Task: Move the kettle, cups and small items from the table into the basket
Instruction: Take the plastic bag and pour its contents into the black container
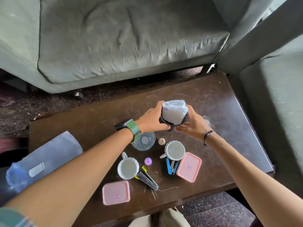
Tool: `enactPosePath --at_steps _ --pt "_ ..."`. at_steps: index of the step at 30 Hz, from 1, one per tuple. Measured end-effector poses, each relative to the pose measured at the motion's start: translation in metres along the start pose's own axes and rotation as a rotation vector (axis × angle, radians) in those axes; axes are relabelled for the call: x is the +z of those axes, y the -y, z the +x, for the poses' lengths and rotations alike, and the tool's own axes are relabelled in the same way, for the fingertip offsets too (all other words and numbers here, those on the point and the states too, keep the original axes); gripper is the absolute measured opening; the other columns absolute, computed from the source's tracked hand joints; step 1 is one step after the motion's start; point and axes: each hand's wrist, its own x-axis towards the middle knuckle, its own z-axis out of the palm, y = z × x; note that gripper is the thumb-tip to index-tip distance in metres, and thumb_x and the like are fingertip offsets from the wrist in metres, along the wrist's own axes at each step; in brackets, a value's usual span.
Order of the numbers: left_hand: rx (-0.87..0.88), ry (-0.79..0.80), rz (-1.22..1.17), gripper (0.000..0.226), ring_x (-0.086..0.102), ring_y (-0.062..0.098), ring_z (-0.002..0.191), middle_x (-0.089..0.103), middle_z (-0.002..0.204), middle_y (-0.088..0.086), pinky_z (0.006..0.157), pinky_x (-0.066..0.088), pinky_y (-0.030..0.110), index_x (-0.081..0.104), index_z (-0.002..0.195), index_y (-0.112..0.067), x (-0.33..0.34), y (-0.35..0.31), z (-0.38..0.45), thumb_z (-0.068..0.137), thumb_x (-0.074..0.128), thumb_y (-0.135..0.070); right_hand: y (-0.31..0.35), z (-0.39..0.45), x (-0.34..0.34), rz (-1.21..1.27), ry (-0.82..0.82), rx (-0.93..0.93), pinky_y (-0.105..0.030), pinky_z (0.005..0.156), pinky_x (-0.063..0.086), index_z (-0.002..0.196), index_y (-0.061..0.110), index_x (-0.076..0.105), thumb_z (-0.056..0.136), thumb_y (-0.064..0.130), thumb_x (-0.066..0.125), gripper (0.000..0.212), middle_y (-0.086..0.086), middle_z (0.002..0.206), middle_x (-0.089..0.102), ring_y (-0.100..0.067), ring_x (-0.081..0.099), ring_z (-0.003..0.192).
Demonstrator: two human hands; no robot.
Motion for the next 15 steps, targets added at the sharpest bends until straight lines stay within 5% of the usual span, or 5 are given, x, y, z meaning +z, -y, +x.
enactPosePath --at_steps 3,15 --pt "-0.018 0.01 0.012 0.085 0.048 0.029 0.121 0.048 0.136 0.015 0.093 0.039 0.03 0.015 0.14 -0.01 0.007 0.005 0.008 0.078 0.071 -0.026 -0.01 0.009 0.004 -0.026 0.035 -0.003 -0.01 0.08 0.042 0.14 0.017 0.031 0.07 0.009 0.079 0.085 -0.003 0.132 0.051 -0.014 0.049 0.113" --pt "-0.044 0.025 0.061 0.086 0.054 0.027 0.107 0.052 0.129 0.016 0.077 0.038 0.025 0.012 0.141 -0.009 0.013 0.011 0.011 0.08 0.069 -0.026 -0.02 0.018 0.009 -0.077 0.1 -0.066 -0.031 0.103 0.04 0.14 0.014 0.033 0.069 0.009 0.079 0.084 -0.005 0.14 0.047 -0.022 0.044 0.128"
